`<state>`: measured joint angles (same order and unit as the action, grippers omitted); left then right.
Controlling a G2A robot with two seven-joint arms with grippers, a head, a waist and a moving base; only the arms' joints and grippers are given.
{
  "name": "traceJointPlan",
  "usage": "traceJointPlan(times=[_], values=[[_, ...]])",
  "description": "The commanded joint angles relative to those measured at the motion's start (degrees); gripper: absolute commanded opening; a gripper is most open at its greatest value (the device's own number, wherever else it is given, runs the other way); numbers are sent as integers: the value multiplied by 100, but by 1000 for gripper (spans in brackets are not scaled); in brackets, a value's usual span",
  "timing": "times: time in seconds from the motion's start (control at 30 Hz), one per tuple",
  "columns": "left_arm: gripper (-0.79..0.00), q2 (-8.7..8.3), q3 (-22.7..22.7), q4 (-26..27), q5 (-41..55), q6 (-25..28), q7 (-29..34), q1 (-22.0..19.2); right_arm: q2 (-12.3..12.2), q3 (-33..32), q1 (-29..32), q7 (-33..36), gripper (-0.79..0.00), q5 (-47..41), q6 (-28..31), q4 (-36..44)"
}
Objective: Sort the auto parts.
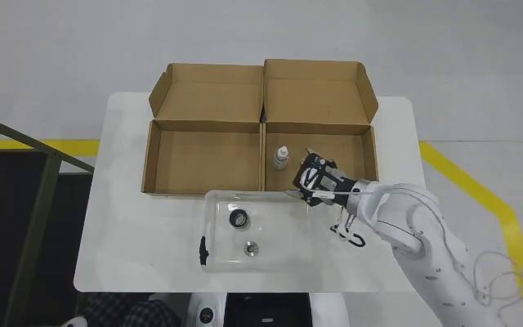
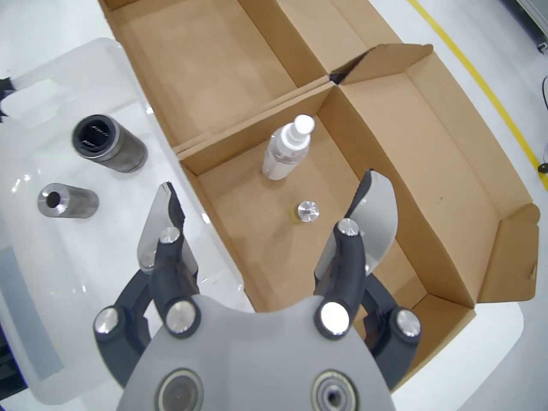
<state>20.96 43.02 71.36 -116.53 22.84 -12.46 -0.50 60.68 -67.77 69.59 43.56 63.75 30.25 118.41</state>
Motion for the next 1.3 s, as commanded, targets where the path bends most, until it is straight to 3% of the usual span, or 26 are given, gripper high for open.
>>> traceJointPlan(times=[0.0,0.3,0.73,0.93,1.27], values=[[0,0,0,0,0,0,0,0,-15,15,118,-6,-126,23,112,146],[0,0,0,0,0,0,0,0,-30,452,427,-51,-145,115,517,412],[0,0,0,0,0,0,0,0,-18,1145,468,-286,-175,600,1067,193],[0,0,0,0,0,0,0,0,31,1435,275,-449,-225,782,1097,-270],[0,0,0,0,0,0,0,0,129,1887,-165,-230,-225,749,1267,-849]])
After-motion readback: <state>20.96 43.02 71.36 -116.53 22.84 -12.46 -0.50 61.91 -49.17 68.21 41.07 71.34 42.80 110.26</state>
